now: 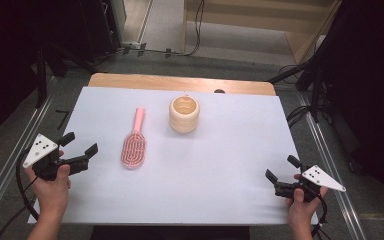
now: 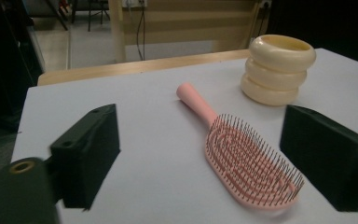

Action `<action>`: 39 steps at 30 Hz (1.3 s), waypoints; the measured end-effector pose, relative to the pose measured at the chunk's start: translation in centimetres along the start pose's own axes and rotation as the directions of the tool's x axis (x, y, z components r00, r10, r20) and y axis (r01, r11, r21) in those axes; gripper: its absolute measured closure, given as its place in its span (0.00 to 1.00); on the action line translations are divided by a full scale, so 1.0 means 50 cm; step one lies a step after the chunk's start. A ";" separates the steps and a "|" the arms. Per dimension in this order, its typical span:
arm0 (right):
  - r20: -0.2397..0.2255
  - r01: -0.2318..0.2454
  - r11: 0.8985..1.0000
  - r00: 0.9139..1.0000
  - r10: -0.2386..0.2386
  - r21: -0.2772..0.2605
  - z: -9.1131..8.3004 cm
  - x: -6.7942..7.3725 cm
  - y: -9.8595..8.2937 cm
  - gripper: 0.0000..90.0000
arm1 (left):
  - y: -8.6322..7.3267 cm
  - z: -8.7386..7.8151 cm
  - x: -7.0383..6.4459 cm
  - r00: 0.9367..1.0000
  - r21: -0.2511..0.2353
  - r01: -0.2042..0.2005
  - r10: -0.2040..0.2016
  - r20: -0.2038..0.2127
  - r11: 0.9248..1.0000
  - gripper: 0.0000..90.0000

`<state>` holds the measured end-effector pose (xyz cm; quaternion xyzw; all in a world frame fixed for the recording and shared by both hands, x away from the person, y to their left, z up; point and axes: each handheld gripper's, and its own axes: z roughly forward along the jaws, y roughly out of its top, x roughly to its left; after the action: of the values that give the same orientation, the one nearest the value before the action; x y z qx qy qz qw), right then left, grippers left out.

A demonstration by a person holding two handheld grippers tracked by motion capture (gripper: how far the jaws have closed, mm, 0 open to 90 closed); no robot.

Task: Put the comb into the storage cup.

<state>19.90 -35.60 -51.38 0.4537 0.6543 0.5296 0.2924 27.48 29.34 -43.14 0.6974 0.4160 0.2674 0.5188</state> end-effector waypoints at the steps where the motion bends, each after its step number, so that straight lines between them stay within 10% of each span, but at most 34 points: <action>1: -0.002 0.001 1.000 1.000 -0.001 0.000 0.000 -0.001 0.000 0.00 | 0.005 0.004 -0.001 1.000 0.004 0.005 -0.005 0.012 1.000 0.16; 17: -0.020 0.011 1.000 1.000 -0.010 0.003 0.002 -0.001 -0.001 0.00 | 0.055 0.102 -0.008 0.997 0.085 0.002 -0.009 0.083 0.996 0.49; 39: -0.023 0.047 0.999 0.999 -0.046 0.021 0.007 0.008 0.000 0.00 | 0.105 0.243 0.003 0.982 0.232 -0.077 0.033 0.187 0.970 1.00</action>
<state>20.06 -35.09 -51.44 0.4356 0.6734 0.5208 0.2924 38.94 22.74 -42.04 0.7874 0.3763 0.1650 0.4596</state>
